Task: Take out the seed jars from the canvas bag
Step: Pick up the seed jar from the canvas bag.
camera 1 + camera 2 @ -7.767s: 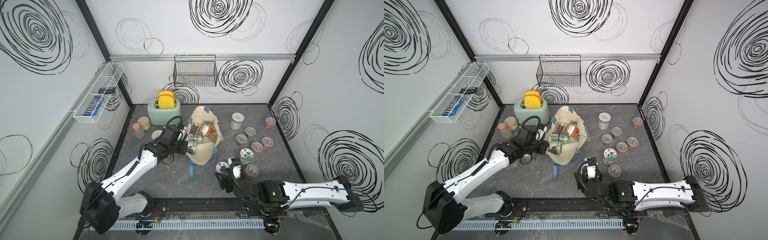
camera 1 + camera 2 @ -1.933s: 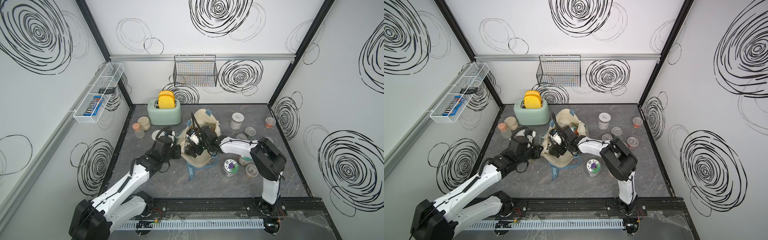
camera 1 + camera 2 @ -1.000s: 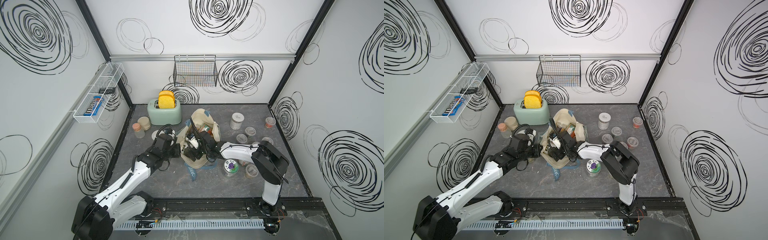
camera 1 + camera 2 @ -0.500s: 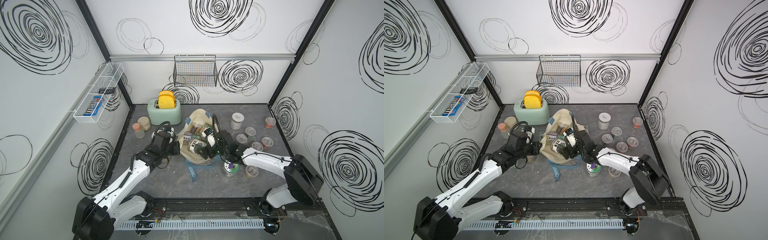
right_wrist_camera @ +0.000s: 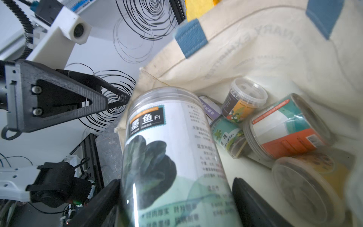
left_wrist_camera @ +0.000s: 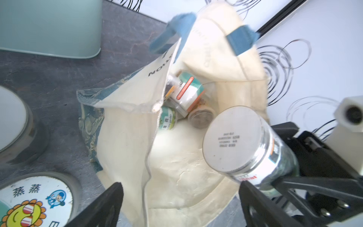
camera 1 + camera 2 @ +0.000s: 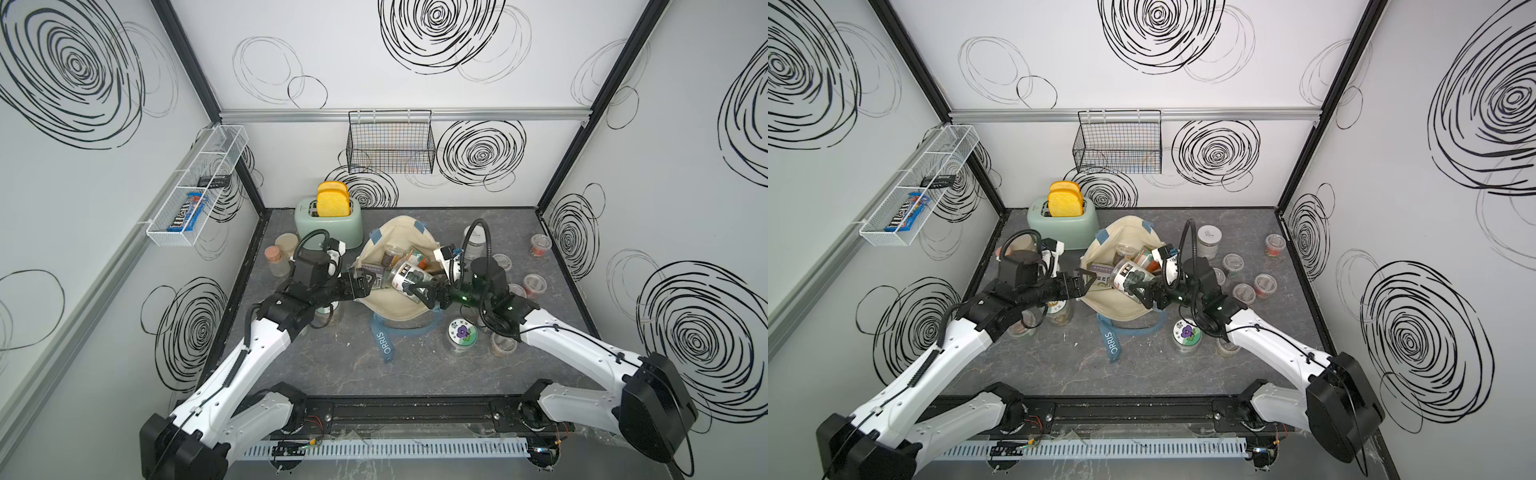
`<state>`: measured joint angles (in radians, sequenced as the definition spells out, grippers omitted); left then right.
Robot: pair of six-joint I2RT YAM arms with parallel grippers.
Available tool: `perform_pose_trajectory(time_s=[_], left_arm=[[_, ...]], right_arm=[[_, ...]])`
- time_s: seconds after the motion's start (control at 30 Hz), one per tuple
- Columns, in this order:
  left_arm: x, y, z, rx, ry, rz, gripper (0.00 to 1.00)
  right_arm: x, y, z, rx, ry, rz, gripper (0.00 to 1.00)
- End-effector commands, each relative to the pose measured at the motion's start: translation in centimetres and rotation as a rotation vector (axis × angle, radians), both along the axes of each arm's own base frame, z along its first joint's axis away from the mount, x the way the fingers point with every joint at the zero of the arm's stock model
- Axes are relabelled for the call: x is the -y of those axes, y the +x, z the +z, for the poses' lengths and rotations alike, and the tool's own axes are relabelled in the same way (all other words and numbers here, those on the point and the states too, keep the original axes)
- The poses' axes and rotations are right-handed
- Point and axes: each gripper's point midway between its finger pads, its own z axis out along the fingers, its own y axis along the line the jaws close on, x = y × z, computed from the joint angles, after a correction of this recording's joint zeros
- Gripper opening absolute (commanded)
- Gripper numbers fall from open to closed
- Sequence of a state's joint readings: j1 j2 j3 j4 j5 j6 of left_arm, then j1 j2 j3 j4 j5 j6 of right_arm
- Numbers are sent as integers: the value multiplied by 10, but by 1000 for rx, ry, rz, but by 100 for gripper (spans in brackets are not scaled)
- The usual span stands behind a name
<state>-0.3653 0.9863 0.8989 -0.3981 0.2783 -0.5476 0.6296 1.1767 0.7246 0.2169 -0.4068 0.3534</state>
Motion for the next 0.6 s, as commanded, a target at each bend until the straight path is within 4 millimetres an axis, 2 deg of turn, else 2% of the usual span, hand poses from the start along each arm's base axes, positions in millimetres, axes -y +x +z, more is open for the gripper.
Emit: perform_pose_trajectory(time_s=[0.0, 0.1, 0.2, 0.4, 0.57], left_arm=[[7, -11, 46, 70, -110, -53, 96], [30, -25, 71, 81, -247, -195, 96], [50, -40, 83, 55, -381, -322, 96], [63, -55, 89, 30, -521, -431, 96], [67, -64, 100, 25, -624, -487, 96]], right_arm=[[-2, -9, 44, 56, 135, 50, 77], [-5, -22, 69, 77, 217, 111, 77], [-7, -33, 88, 92, 277, 167, 77], [-8, -53, 119, 113, 362, 261, 77], [-10, -65, 135, 114, 411, 331, 77]])
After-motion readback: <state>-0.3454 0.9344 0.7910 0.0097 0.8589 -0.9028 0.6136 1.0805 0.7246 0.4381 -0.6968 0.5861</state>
